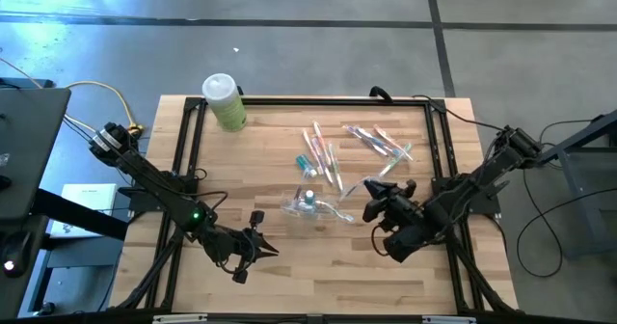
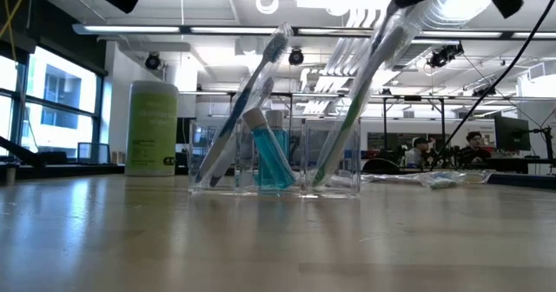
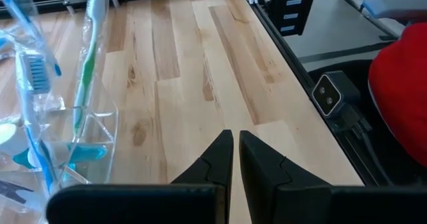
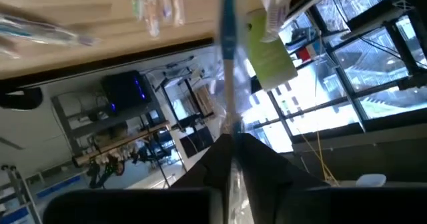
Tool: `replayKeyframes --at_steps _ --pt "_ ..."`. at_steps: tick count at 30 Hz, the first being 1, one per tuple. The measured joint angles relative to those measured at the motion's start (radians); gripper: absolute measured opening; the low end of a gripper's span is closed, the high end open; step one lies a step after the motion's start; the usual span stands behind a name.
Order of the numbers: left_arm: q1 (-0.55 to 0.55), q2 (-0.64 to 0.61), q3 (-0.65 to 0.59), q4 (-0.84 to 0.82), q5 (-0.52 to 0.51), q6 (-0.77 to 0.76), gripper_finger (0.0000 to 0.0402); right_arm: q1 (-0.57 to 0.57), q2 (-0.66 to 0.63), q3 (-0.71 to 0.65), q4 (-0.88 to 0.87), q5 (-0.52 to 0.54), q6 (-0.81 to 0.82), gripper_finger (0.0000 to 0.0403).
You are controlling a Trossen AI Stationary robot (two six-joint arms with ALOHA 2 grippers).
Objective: Pick & Place toothbrushing station
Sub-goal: Put the blue toothbrush into the transparent organizer, then put the orange toothbrush into the transparent organizer
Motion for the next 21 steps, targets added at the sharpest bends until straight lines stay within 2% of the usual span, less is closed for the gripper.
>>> replayKeyframes --at_steps 7,10,14,21 --pt "0.000 0.000 0.000 0.000 0.000 0.000 0.0020 -0.064 0.000 0.000 0.226 -0.009 -0.213 0.0070" --pt "0.000 0.000 0.000 -0.005 0.000 0.000 0.0020 -0.088 0.000 0.000 0.305 -0.061 -0.263 0.0080" --pt "0.000 0.000 0.000 -0.014 0.000 0.000 0.0020 -0.102 0.000 0.000 0.370 -0.134 -0.331 0.0085" --pt "0.000 0.000 0.000 -0.021 0.000 -0.001 0.0020 -0.095 0.000 0.000 0.422 -0.135 -0.365 0.0086"
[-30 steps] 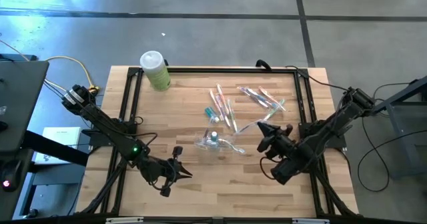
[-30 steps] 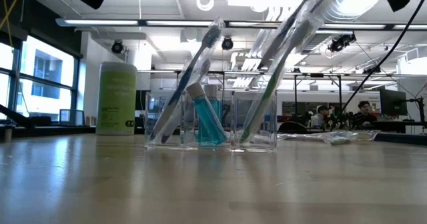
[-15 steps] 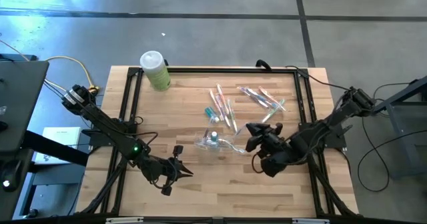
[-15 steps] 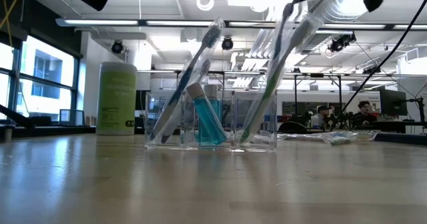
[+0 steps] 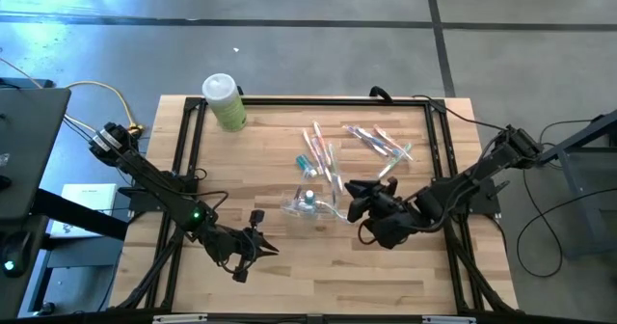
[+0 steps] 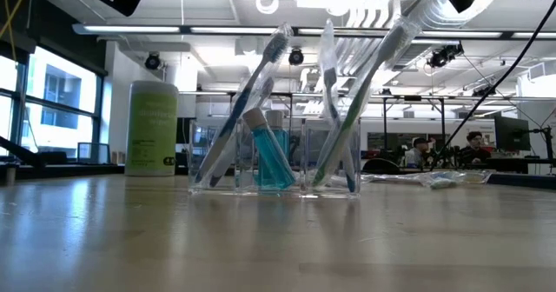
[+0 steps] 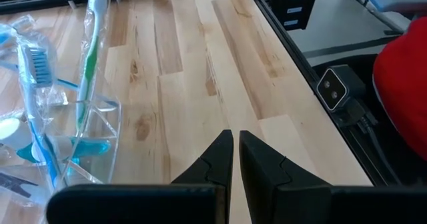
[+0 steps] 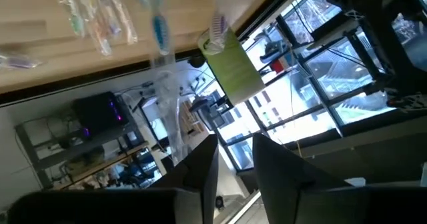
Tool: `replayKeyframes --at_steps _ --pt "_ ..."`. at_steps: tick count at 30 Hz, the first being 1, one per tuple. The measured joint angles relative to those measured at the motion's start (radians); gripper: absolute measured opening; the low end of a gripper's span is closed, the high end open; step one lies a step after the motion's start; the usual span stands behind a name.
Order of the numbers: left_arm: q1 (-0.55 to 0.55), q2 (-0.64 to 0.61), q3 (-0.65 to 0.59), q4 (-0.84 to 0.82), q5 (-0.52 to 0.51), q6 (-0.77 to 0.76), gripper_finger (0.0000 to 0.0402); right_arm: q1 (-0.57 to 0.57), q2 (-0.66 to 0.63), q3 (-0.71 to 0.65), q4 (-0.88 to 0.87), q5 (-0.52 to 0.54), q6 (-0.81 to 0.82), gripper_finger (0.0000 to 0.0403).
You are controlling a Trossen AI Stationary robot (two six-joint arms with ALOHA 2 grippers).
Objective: Pick & Place toothbrushing station
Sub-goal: Put the orange toothbrush into the transparent organizer
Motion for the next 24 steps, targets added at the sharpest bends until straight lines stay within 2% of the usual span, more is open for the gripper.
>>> replayKeyframes --at_steps 4,13,16,19,24 --pt "0.000 0.000 0.000 -0.001 0.000 0.000 0.0020 0.012 0.000 0.000 0.003 0.030 0.000 0.0086" --pt "0.000 0.000 0.000 -0.001 0.000 -0.003 0.0020 0.030 0.000 0.000 0.027 0.199 0.009 0.0086" --pt "0.000 0.000 0.000 -0.001 0.000 -0.003 0.0020 0.030 0.000 0.000 0.027 0.209 0.022 0.0086" --pt "0.000 0.000 0.000 -0.001 0.000 -0.003 0.0020 0.030 0.000 0.000 0.027 0.185 0.126 0.0086" --pt "0.000 0.000 0.000 -0.001 0.000 -0.003 0.0020 0.031 0.000 0.000 0.027 0.071 0.439 0.0086"
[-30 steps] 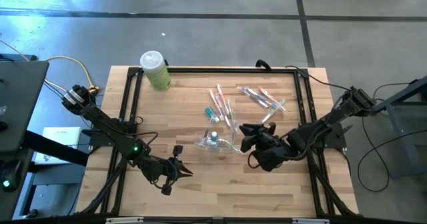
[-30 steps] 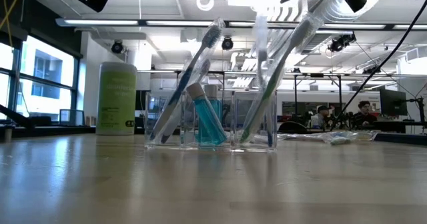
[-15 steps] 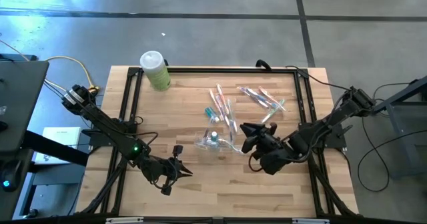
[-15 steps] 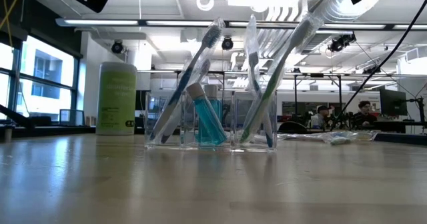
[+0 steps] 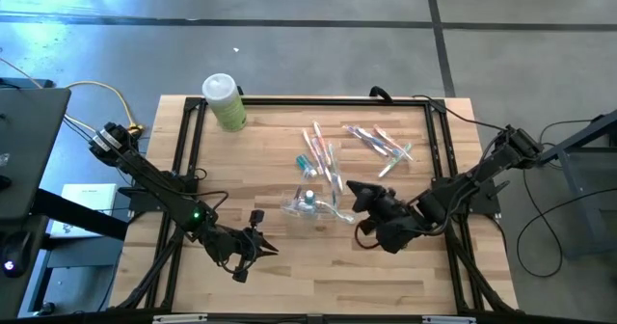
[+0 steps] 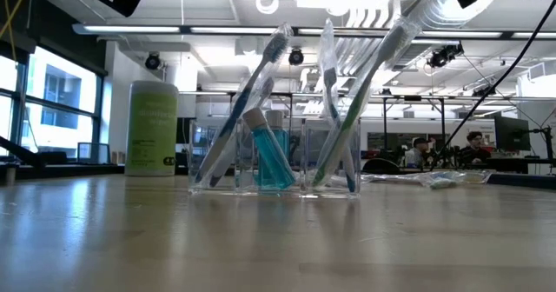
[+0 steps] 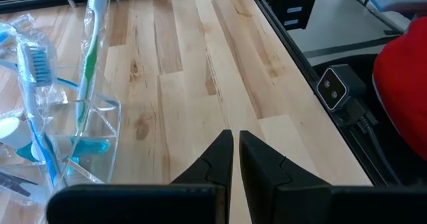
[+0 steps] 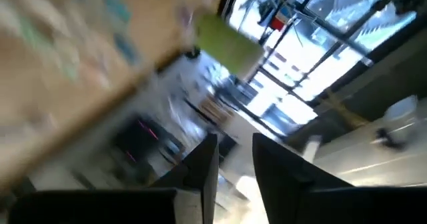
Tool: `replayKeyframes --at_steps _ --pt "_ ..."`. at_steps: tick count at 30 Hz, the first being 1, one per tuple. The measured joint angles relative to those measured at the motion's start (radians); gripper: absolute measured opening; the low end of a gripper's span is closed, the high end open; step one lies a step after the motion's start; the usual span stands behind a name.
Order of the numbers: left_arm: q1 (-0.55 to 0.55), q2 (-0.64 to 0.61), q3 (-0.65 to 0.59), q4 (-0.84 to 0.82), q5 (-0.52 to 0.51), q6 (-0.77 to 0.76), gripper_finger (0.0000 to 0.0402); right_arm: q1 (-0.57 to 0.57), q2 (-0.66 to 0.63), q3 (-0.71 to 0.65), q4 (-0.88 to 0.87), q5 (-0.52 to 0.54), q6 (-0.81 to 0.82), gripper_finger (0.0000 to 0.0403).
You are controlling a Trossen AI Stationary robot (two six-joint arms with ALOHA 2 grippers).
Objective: Pick & Place toothbrushing station
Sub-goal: Put the orange toothbrush into the transparent organizer
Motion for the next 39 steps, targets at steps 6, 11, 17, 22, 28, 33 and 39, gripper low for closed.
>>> replayKeyframes --at_steps 6,11,17,22,28,33,39 --pt "0.000 0.000 0.000 0.000 0.000 0.000 0.0020 -0.003 0.000 0.000 0.000 -0.258 0.324 0.0086" --pt "0.000 0.000 0.000 0.004 0.000 0.000 0.0020 -0.003 0.000 0.000 0.018 -0.484 0.357 0.0086" --pt "0.000 0.000 0.000 0.007 0.000 0.001 0.0020 -0.004 0.000 0.000 0.119 -0.828 0.359 0.0085" --pt "0.000 0.000 0.000 0.007 0.000 0.001 0.0020 -0.004 0.000 0.000 0.158 -1.206 0.565 0.0085" --pt "0.000 0.000 0.000 0.007 0.000 0.001 0.0020 -0.025 0.000 0.000 0.180 -1.376 1.021 0.0085" --pt "0.000 0.000 0.000 0.008 0.000 0.001 0.0020 -0.051 0.001 0.000 0.172 -1.219 1.483 0.0085" --pt "0.000 0.000 0.000 0.007 0.000 0.001 0.0020 -0.091 0.001 0.000 0.123 -1.133 1.645 0.0085"
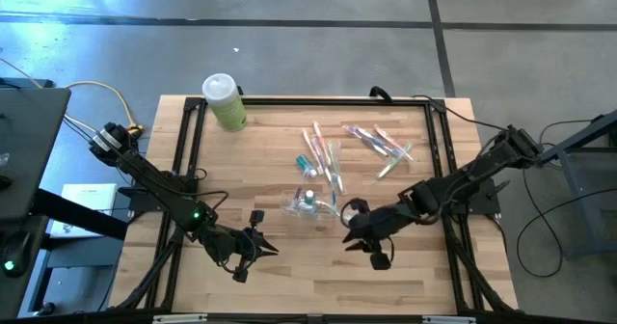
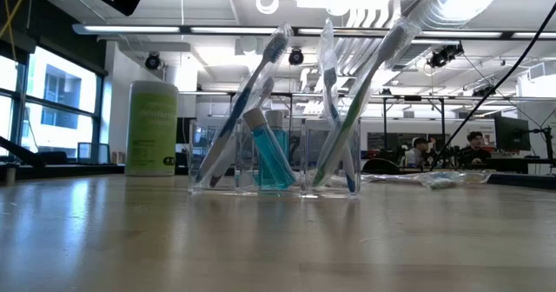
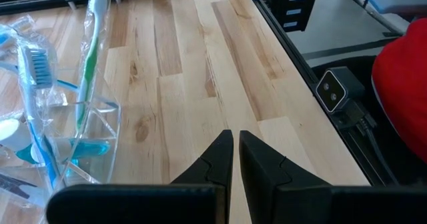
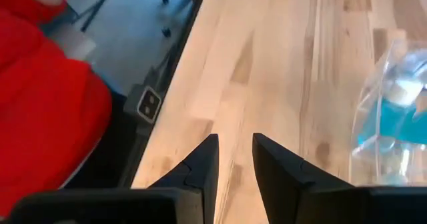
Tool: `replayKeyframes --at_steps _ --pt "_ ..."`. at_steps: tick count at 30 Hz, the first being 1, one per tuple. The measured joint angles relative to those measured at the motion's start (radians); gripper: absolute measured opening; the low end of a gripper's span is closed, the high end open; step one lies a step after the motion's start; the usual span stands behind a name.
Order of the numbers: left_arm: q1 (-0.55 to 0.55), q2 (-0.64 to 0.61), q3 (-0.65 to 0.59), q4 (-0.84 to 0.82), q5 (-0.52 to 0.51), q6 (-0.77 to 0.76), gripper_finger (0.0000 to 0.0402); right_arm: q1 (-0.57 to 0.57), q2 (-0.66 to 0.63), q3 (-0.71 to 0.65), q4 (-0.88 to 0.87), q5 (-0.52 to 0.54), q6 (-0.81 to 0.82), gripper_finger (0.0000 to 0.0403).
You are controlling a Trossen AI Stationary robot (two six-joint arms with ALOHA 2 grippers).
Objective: Pick & Place toothbrushing station
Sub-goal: Put the orange toothbrush into the transparent organizer
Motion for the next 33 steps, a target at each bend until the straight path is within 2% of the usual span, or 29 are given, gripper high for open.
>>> replayKeyframes --at_steps 4,8,11,13,21,25,28,33 --pt "0.000 0.000 0.000 0.000 0.000 0.000 0.0020 -0.003 0.000 0.000 0.089 -0.011 0.084 0.0085" --pt "0.000 0.000 0.000 0.001 0.000 0.000 0.0020 -0.003 0.000 0.000 0.120 -0.029 0.101 0.0085" --pt "0.000 0.000 0.000 0.000 0.000 0.000 0.0020 -0.004 0.000 0.000 0.047 -0.080 0.108 0.0085" --pt "0.000 0.000 0.000 0.000 0.000 0.000 0.0020 -0.004 0.000 0.000 -0.058 -0.073 0.145 0.0084" --pt "0.000 0.000 0.000 0.000 0.000 0.000 0.0020 -0.023 0.000 -0.007 -0.715 0.260 0.595 0.0073" --pt "0.000 0.000 0.000 0.000 0.000 0.000 0.0020 -0.049 0.000 -0.040 -0.934 0.432 0.779 0.0071" --pt "0.000 0.000 0.000 0.000 0.000 0.000 0.0020 -0.077 0.000 -0.093 -0.971 0.445 0.841 0.0071" --pt "0.000 0.000 0.000 0.000 0.000 0.000 0.0020 -0.162 0.000 -0.195 -0.840 0.430 0.862 0.0071"
